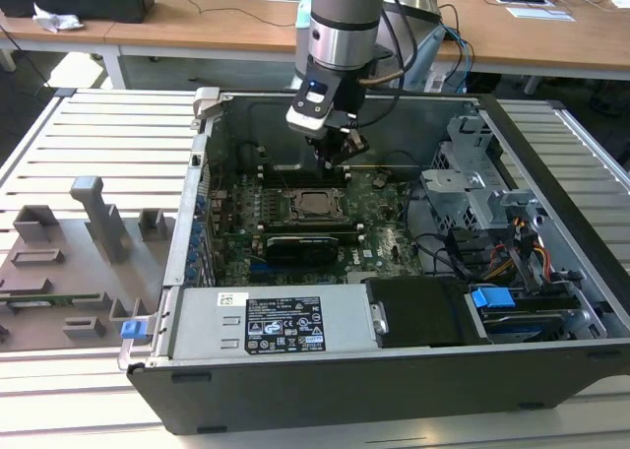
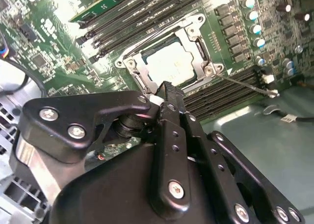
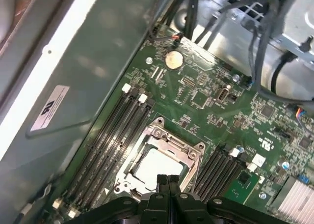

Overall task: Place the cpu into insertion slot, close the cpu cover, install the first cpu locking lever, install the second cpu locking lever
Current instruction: 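Install the first cpu locking lever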

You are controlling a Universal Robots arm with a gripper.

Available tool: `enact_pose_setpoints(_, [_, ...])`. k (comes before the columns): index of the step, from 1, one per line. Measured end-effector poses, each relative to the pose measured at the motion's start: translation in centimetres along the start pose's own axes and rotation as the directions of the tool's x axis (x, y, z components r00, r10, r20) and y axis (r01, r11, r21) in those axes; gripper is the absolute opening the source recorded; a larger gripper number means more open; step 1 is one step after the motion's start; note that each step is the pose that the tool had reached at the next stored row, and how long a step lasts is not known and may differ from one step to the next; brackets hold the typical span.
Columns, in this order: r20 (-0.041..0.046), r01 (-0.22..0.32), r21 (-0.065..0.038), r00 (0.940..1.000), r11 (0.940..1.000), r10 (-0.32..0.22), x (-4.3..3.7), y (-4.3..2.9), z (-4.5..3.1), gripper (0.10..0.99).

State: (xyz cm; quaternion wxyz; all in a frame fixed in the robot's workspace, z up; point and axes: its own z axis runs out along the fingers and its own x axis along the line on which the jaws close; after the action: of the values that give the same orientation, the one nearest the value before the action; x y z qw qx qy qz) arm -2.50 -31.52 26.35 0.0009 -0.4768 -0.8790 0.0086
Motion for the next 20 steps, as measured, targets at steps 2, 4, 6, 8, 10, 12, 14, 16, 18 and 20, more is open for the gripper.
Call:
enact_pose_setpoints(2, [0.0004, 0.026, 0.0, 0.9997, 0.9997, -0.026, 0.0, 0.0, 0.0, 0.106])
enact_pose_setpoints(4, [0.0012, 0.074, 0.0, 0.9972, 0.9972, -0.074, 0.0, 0.0, 0.0, 0.106])
enact_pose_setpoints(6, [0.0018, 0.113, -0.001, 0.9936, 0.9936, -0.113, 0.0, 0.0, 0.0, 0.106])
enact_pose_setpoints(8, [0.0025, 0.151, -0.001, 0.9886, 0.9886, -0.151, 0.0, 0.0, 0.0, 0.106])
enact_pose_setpoints(10, [0.0031, 0.186, -0.001, 0.9825, 0.9825, -0.186, 0.0, 0.0, 0.0, 0.106])
enact_pose_setpoints(12, [0.0035, 0.21, -0.001, 0.9777, 0.9777, -0.21, 0.0, 0.0, 0.0, 0.106])
enact_pose_setpoints(14, [0.0041, 0.243, -0.001, 0.9699, 0.9699, -0.243, 0.0, 0.0, 0.0, 0.106])
enact_pose_setpoints(16, [0.0046, 0.274, -0.001, 0.9617, 0.9617, -0.274, 0.0, 0.0, 0.0, 0.106])
enact_pose_setpoints(18, [0.0052, 0.307, -0.001, 0.9518, 0.9519, -0.307, 0.0, 0.0, 0.0, 0.106])
enact_pose_setpoints(20, [0.0056, 0.328, -0.001, 0.9447, 0.9447, -0.328, 0.0, 0.0, 0.0, 0.106])
